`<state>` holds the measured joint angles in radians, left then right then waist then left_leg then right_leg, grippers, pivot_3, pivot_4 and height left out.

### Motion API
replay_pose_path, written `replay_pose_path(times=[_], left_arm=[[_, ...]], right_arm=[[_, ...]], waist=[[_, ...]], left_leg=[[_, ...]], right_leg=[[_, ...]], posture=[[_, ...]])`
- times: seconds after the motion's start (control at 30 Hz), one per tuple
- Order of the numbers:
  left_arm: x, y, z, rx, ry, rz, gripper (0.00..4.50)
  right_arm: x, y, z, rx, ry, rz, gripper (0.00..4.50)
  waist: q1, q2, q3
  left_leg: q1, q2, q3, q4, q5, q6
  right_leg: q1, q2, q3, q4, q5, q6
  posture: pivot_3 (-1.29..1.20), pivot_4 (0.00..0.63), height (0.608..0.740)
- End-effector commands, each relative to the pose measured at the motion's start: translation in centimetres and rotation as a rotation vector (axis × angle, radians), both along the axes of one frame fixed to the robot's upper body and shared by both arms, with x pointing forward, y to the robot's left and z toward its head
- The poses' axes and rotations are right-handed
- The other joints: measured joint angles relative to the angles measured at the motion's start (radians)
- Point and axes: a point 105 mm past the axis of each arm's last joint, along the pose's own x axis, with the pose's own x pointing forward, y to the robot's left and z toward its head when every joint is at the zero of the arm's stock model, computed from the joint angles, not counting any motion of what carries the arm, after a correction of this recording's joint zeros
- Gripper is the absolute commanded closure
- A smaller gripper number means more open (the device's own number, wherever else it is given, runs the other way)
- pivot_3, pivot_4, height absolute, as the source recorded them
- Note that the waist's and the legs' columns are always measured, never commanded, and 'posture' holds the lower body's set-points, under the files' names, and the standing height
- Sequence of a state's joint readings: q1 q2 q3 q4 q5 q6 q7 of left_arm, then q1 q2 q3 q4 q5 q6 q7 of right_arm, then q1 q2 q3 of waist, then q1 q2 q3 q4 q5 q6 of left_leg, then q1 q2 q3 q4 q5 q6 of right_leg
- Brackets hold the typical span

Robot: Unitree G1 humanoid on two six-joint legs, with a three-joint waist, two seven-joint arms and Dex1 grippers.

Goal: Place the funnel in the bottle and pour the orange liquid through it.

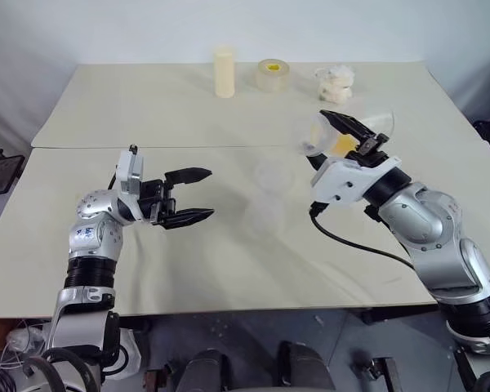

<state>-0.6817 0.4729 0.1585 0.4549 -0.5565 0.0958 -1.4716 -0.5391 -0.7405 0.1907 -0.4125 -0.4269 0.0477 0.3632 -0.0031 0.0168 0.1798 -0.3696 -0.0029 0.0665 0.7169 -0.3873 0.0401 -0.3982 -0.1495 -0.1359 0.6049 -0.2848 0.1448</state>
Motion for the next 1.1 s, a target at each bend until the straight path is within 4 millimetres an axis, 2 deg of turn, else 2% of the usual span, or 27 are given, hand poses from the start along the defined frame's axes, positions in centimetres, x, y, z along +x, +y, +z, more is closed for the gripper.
replay_pose_path(times=[0.03,0.23,0.63,1.1], left_arm=[[-0.3,0.3,-0.1,-0.011,-0.005,-0.001,0.0],[-0.4,-0.1,-0.3,-0.009,0.0,-0.009,0.0],[-0.3,-0.2,-0.4,-0.009,0.005,-0.003,0.0],[-0.2,-0.5,-0.5,-0.017,0.003,-0.01,0.0]], right_arm=[[-0.6,0.8,1.0,-0.078,-0.086,0.026,2.05],[-0.4,1.3,0.5,-0.188,-0.12,0.048,2.05],[0.0,1.0,0.2,-0.289,-0.186,0.037,2.05],[0.0,0.4,1.3,-0.371,-0.279,0.009,2.05]], waist=[[0.001,0.0,0.0],[0.0,0.0,0.0],[-0.001,0.0,0.0],[-0.001,0.0,0.0]], left_leg=[[0.0,0.0,0.0,0.0,0.0,0.0],[0.0,0.0,0.0,0.0,0.0,0.0],[0.0,0.0,0.0,0.0,0.0,0.0],[0.0,0.0,0.0,0.0,0.0,0.0]], right_leg=[[0.0,0.0,0.0,0.0,0.0,0.0],[0.0,0.0,0.0,0.0,0.0,0.0],[0.0,0.0,0.0,0.0,0.0,0.0],[0.0,0.0,0.0,0.0,0.0,0.0]], posture=[[0.0,0.15,0.74],[0.0,0.15,0.74],[0.0,0.15,0.74],[0.0,0.15,0.74]])
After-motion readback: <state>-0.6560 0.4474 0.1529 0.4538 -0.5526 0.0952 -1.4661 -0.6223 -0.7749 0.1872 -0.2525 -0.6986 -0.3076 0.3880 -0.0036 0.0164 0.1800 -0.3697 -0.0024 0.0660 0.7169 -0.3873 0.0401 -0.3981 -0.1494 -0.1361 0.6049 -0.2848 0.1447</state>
